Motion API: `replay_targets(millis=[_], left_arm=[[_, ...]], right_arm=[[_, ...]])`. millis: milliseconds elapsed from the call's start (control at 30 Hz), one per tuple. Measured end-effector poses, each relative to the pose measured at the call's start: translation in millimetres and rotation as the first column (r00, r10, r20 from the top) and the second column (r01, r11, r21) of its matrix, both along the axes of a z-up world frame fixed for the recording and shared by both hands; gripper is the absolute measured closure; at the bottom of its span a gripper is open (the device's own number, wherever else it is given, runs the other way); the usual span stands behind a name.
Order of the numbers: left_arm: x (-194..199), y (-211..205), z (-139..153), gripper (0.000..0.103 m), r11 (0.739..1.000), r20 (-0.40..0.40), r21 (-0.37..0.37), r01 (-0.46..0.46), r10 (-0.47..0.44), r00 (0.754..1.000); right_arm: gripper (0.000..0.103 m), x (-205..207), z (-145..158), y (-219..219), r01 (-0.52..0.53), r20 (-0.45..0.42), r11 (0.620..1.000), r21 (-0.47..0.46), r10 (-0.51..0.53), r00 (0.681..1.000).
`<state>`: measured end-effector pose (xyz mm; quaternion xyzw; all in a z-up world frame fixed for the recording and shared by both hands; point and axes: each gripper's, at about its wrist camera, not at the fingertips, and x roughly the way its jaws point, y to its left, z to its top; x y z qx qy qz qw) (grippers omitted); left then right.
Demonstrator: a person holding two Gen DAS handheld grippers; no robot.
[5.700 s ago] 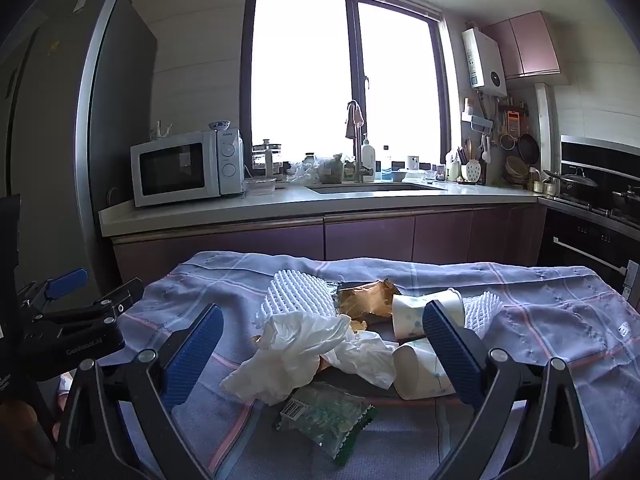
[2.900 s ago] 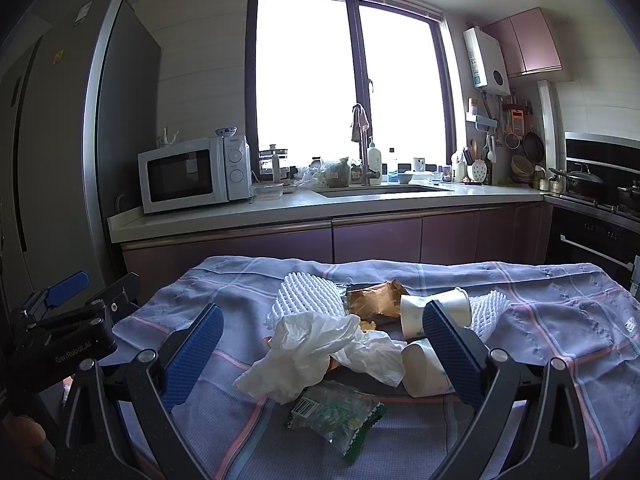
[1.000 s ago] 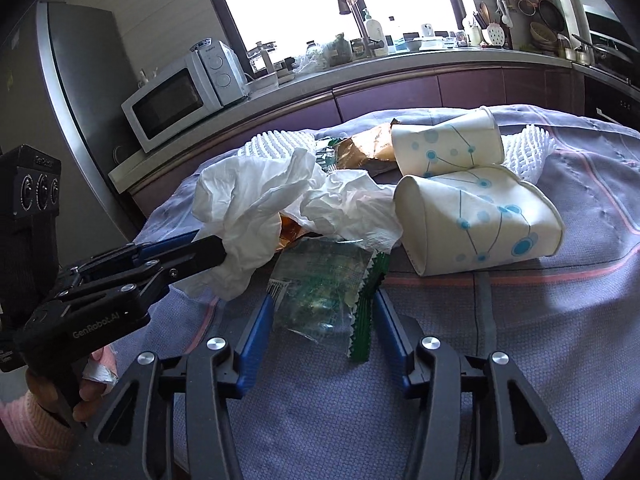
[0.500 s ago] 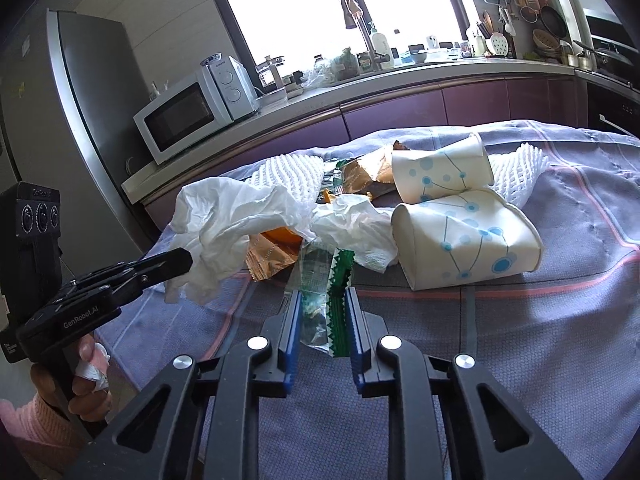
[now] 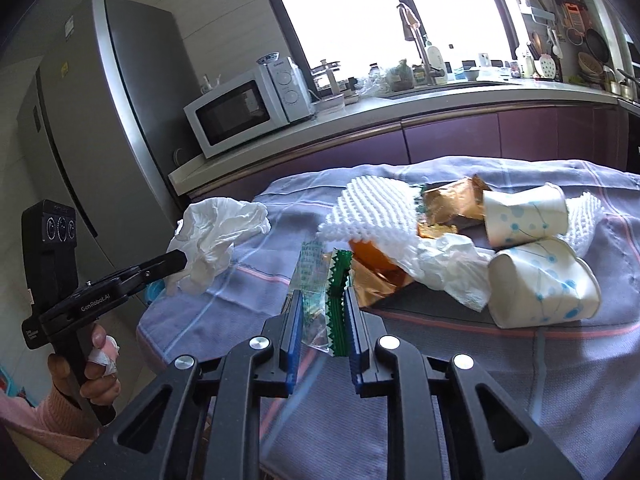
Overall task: Collect trash
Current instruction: 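Carry tissue and green wrapper to the teal bin and open both tools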
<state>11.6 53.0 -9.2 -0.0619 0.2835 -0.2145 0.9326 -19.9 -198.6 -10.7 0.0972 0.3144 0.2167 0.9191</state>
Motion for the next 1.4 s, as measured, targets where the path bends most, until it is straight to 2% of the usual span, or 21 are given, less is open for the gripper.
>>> replay_targets(millis=[133,233,433,633,767,1000,1233,1400], left_arm=[[-4,36,6,0.099,0.996,0.022,-0.002,-0.091,0.091,0.996],[-7,69,14,0.099,0.984,0.041,0.001,-0.177,0.177,0.983],[-10,137,24,0.099,0.935,0.059,0.01,-0.354,0.353,0.934],[-2,196,15,0.099,0.881,0.03,0.022,-0.474,0.473,0.881],[11,227,-1,0.099,0.854,-0.011,0.039,-0.519,0.52,0.854],[37,254,-39,0.099,0.82,-0.091,0.079,-0.567,0.572,0.815],[64,269,-67,0.099,0.807,-0.14,0.105,-0.581,0.59,0.795],[69,269,-84,0.097,0.804,-0.163,0.121,-0.582,0.594,0.788]], right_arm=[[0.085,15,7,32,-0.086,0.005,0.996,0.004,0.086,0.996],[0.085,29,12,62,-0.159,0.008,0.987,0.001,0.159,0.987],[0.085,61,19,126,-0.298,0.0,0.955,0.007,0.298,0.955],[0.085,89,19,187,-0.403,-0.02,0.915,0.007,0.403,0.915],[0.085,108,13,224,-0.446,-0.054,0.895,0.017,0.447,0.893],[0.085,133,-6,282,-0.487,-0.126,0.874,0.003,0.483,0.866],[0.083,155,-28,325,-0.507,-0.209,0.861,-0.037,0.49,0.847],[0.076,164,-41,342,-0.505,-0.264,0.862,-0.049,0.476,0.839]])
